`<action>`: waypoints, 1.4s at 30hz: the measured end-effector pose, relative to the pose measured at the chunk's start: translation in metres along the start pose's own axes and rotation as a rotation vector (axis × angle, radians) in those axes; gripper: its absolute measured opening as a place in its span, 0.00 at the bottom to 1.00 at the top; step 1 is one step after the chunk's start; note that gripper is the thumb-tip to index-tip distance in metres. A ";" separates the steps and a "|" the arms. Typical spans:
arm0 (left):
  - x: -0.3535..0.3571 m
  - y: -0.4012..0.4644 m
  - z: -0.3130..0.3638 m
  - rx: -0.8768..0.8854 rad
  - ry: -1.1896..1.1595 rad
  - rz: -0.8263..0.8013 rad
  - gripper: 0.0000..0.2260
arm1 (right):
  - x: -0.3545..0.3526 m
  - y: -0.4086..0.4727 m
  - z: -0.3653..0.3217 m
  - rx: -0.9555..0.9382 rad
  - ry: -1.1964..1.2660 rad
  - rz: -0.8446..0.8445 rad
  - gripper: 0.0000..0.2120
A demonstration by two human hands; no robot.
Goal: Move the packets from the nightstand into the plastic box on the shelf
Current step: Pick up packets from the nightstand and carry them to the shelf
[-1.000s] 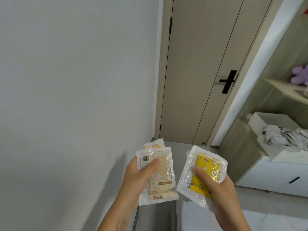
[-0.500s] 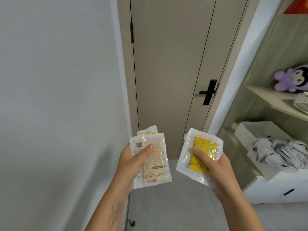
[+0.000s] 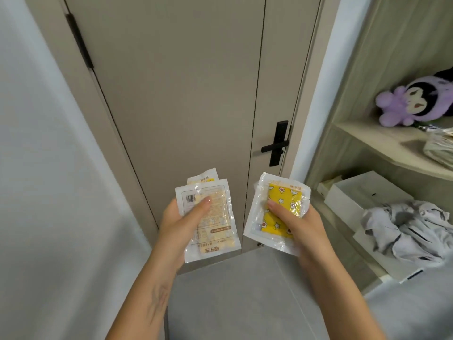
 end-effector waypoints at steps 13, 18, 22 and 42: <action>0.247 0.143 -0.023 -0.106 0.133 -0.547 0.05 | -0.149 0.088 -0.046 -0.078 0.031 0.508 0.06; 0.348 0.152 -0.039 -0.103 0.167 -0.718 0.09 | -0.219 0.111 -0.063 -0.094 0.017 0.626 0.06; 0.421 0.156 -0.053 -0.113 0.159 -0.768 0.12 | -0.273 0.134 -0.083 -0.118 0.065 0.677 0.17; 0.720 0.127 -0.104 -0.336 0.033 -0.859 0.25 | -0.461 0.234 -0.148 -0.168 -0.010 0.671 0.23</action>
Point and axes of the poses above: each hand's wrist, its own y-axis towards the middle knuckle, its own x-axis out of the palm, z = x × y, the point moved 8 cm from there along y, towards the middle knuckle, and after that the axes turned 2 degrees about z, right-handed, at the moved point
